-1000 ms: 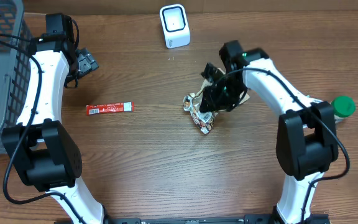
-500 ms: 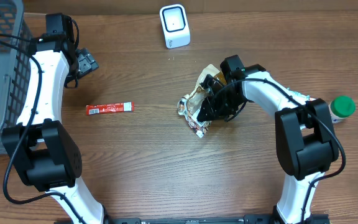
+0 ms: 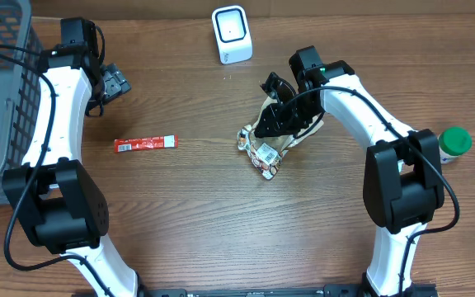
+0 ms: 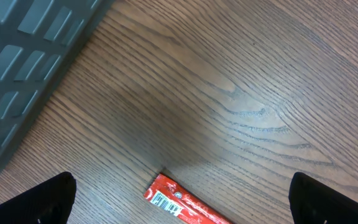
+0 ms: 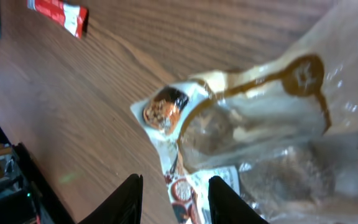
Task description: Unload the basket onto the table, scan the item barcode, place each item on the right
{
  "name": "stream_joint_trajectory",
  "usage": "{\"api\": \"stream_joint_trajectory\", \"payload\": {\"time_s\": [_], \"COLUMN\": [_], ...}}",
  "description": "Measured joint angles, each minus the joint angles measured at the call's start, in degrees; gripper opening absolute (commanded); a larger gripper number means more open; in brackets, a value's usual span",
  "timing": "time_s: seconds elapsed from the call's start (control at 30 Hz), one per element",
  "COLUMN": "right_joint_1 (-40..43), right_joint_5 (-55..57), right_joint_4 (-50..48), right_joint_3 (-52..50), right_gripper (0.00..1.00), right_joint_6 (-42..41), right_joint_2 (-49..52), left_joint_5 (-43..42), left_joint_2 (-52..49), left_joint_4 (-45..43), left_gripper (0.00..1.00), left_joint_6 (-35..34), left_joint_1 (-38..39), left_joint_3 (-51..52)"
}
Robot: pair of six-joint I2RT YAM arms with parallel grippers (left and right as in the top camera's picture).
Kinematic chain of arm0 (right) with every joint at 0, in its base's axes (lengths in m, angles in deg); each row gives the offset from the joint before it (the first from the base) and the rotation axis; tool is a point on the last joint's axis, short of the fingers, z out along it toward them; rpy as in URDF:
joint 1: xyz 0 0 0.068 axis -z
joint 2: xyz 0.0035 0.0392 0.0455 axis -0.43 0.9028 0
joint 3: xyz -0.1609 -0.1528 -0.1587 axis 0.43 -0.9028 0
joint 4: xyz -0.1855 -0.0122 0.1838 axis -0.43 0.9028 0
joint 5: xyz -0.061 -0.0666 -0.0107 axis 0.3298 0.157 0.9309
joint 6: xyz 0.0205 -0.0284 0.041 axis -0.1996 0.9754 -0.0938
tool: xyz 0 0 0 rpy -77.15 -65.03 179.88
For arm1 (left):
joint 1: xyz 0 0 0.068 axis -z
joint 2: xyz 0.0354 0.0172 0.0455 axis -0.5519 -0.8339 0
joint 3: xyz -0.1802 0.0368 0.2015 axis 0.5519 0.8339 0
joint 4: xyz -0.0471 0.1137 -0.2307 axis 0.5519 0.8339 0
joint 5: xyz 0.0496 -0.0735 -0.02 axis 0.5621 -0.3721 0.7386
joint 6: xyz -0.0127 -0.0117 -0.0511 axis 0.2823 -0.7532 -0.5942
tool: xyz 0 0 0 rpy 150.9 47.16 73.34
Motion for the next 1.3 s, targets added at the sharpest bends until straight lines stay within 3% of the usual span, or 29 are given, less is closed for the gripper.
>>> {"api": "stream_joint_trajectory", "payload": {"time_s": [0.4,0.6,0.77,1.17,1.27,1.3], "right_joint_1": [0.0,-0.26,-0.31,-0.31,-0.31,-0.35], "right_joint_5": [0.0,-0.07,-0.13,-4.48,-0.52,4.0], "right_joint_4": [-12.48,-22.47,-25.29,-18.67,-17.27,-17.29], "right_joint_3": [-8.98,-15.1,-16.87,-9.81,-6.64,-6.05], "right_gripper": [0.31,0.31,0.33,0.61,0.87,0.9], "right_joint_6": [0.02,-1.22,-3.3,-4.59,-4.72,-4.63], "right_joint_2": [0.0,-0.52,-1.33,-1.46,-2.91,-4.2], "left_joint_5": [0.0,0.0,0.0,0.0,0.0,0.0], "left_joint_2": [0.0,0.0,0.0,0.0,0.0,0.0], "left_joint_4": [0.0,0.0,0.0,0.0,-0.02,0.0], "left_gripper": [1.0,1.0,1.0,1.0,1.0,1.0], "left_joint_6": [0.0,0.0,-0.02,0.0,0.0,0.0], "left_joint_1": [0.0,0.0,0.0,0.0,0.0,0.0], "left_joint_3": [0.0,0.0,0.0,0.0,0.0,0.0]}}
